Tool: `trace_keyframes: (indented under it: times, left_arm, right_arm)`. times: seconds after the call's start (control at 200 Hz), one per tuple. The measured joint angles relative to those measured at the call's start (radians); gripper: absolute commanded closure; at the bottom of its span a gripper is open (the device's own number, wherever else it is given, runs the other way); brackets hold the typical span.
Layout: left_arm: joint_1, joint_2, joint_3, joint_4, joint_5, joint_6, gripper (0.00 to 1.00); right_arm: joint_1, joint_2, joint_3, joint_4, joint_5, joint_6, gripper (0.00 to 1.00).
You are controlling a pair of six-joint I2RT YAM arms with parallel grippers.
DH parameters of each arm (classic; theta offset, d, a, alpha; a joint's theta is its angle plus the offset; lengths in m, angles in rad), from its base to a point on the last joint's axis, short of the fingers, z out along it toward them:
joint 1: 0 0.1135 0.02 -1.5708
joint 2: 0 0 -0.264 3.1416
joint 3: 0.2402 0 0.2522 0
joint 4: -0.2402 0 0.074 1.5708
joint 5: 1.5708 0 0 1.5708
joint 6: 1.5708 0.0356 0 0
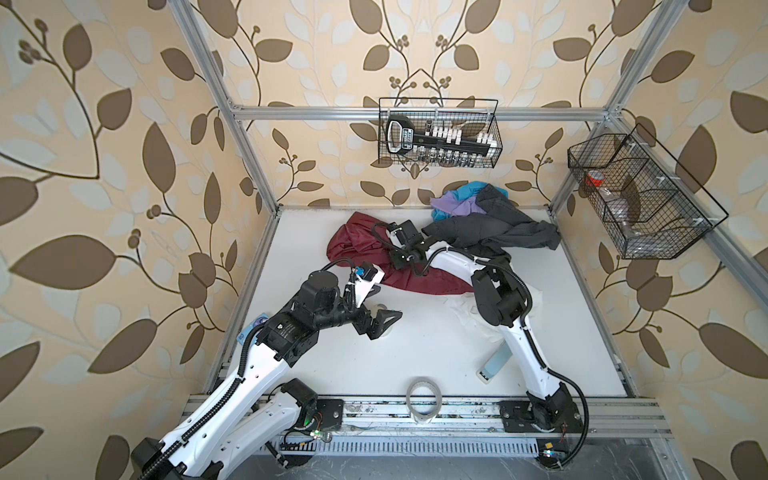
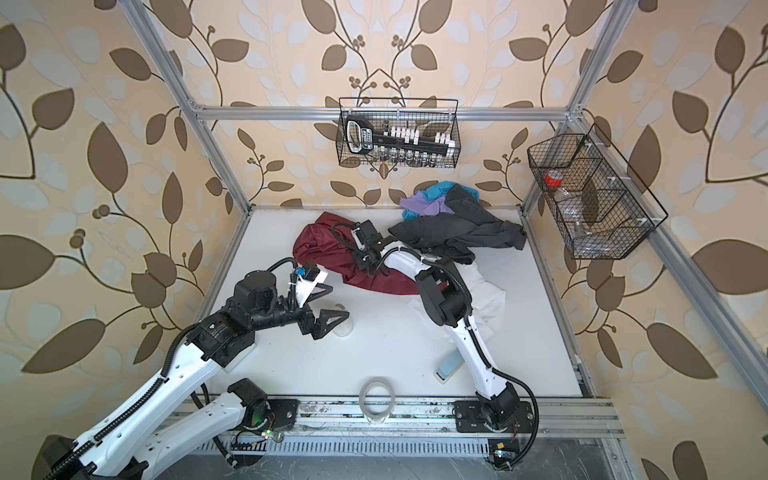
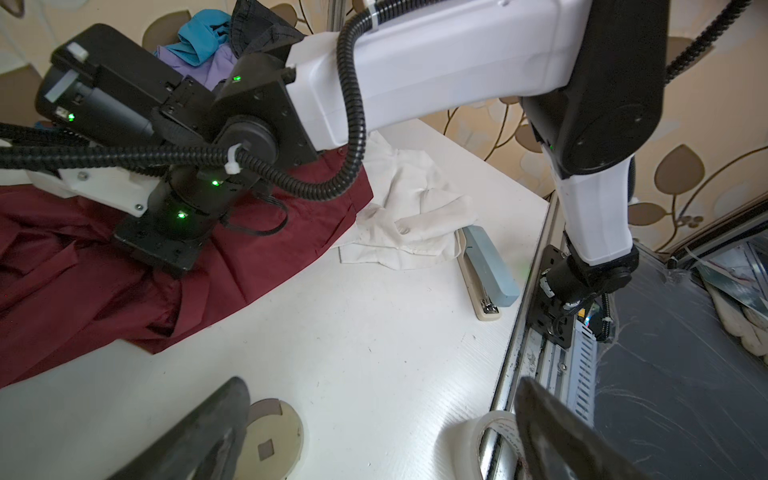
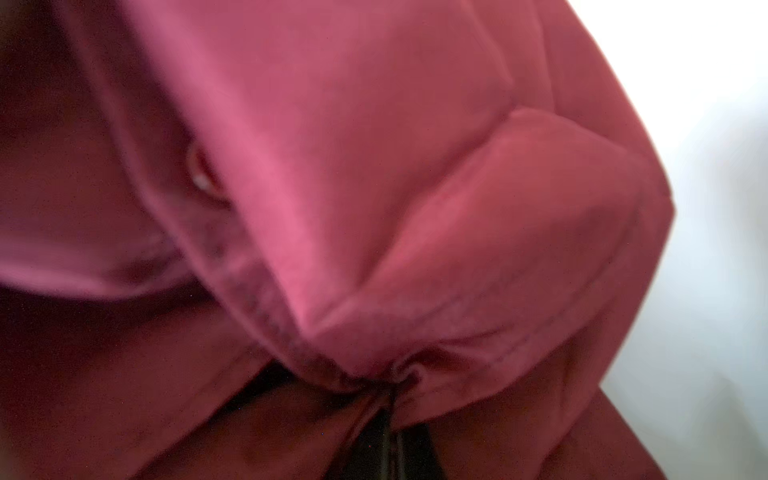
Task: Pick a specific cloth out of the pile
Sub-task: 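Swing the maroon shirt toward the left arm's side and lower it onto the table, then drag the maroon shirt flat on the table, then open the right gripper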
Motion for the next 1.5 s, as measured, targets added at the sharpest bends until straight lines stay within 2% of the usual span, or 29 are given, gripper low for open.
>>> trace_keyframes:
  times: [0.23,0.455,0.54,0.595,0.675,0.78,0.96,1.005,1.205,1.345,1.415,1.499]
  left_arm:
    - [0.000,0.000,0.000,0.000,0.000,0.000,0.01]
    - [0.000,0.000,0.000,0.000,0.000,0.000,0.01]
    - [0.000,0.003,0.000,0.000,-0.001,0.001,0.01]
    - [0.000,0.006,0.000,0.000,-0.001,0.001,0.01]
    - [0.000,0.013,0.000,0.000,-0.005,0.001,0.01]
    - [0.000,0.017,0.000,-0.001,-0.018,0.002,0.01]
    - [0.000,0.017,0.000,-0.001,-0.023,0.002,0.01]
    - [0.000,0.017,0.000,-0.001,-0.023,0.002,0.01]
    - [-0.007,0.015,0.000,-0.002,-0.023,0.002,0.01]
    - [-0.007,0.011,0.000,-0.002,-0.023,0.002,0.01]
    - [-0.007,0.010,0.000,-0.003,-0.023,0.002,0.01]
    - [-0.012,0.008,0.000,-0.003,-0.023,0.002,0.01]
  right_arm:
    - [0.046,0.172,0.273,-0.010,-0.146,0.053,1.00]
    - [0.057,0.239,0.319,0.131,-0.334,0.143,1.00]
    - [0.057,0.267,0.340,0.198,-0.389,0.182,0.94]
    - [0.057,0.287,0.362,0.238,-0.418,0.203,0.85]
    - [0.057,0.306,0.391,0.288,-0.447,0.217,0.55]
    - [0.057,0.301,0.386,0.332,-0.473,0.203,0.34]
    - [0.049,0.171,0.208,0.349,-0.492,0.140,0.05]
    - [0.045,0.115,0.142,0.345,-0.495,0.110,0.01]
    - [-0.003,-0.193,-0.134,0.323,-0.453,0.022,0.01]
    - [-0.042,-0.333,-0.219,0.256,-0.361,-0.035,0.01]
    - [-0.055,-0.353,-0.240,0.204,-0.296,-0.054,0.05]
    - [-0.060,-0.354,-0.294,0.137,-0.217,-0.068,0.17]
